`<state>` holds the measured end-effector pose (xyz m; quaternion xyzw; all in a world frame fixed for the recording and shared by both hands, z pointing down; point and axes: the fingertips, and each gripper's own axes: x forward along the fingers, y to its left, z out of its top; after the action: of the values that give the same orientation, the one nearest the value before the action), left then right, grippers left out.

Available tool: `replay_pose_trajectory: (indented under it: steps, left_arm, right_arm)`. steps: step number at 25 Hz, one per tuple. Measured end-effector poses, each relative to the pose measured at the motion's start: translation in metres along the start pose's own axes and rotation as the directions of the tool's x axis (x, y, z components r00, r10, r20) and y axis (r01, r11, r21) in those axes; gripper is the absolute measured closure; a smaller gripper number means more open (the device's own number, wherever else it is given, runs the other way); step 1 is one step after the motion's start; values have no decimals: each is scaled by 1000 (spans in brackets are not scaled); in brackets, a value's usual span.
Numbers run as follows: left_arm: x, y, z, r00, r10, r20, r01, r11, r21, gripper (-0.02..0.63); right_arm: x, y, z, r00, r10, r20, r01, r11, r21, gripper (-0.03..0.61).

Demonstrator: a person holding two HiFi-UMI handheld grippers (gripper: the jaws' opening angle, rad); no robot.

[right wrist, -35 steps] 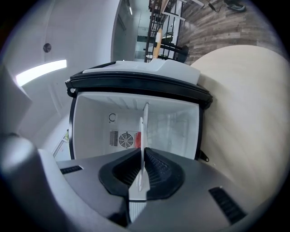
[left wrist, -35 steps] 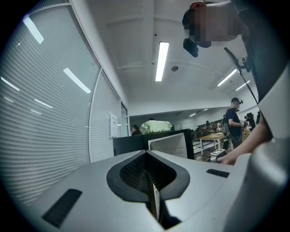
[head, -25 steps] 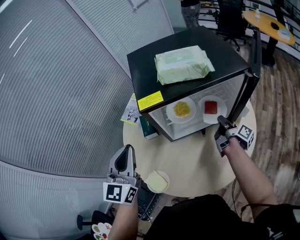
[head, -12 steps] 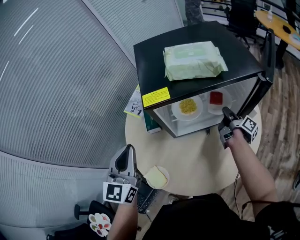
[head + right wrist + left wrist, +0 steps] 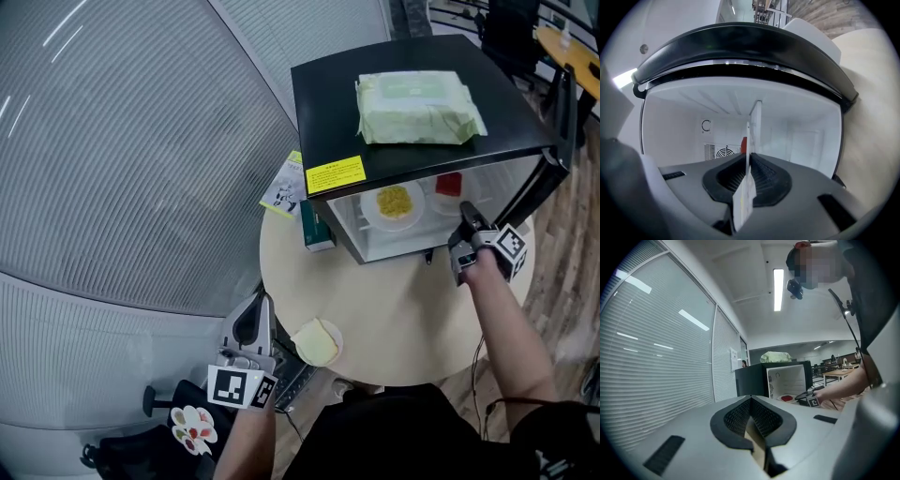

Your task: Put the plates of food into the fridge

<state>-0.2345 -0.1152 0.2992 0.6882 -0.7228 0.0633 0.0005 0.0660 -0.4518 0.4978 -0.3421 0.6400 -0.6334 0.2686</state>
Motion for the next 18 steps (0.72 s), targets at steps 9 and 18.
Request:
replay_pose_trajectory:
  steps: [9, 18]
  left_arm:
    - [-19, -3, -6, 1000, -5, -9, 5, 1000, -16, 611]
    - [-19, 0, -1, 992, -115, 52, 116, 993, -9, 611]
  right_arm:
    - [-5, 5, -4, 1000, 26, -17, -28, 983, -180, 546]
    - [-41, 11, -48, 999, 32, -34, -39, 967, -252, 511]
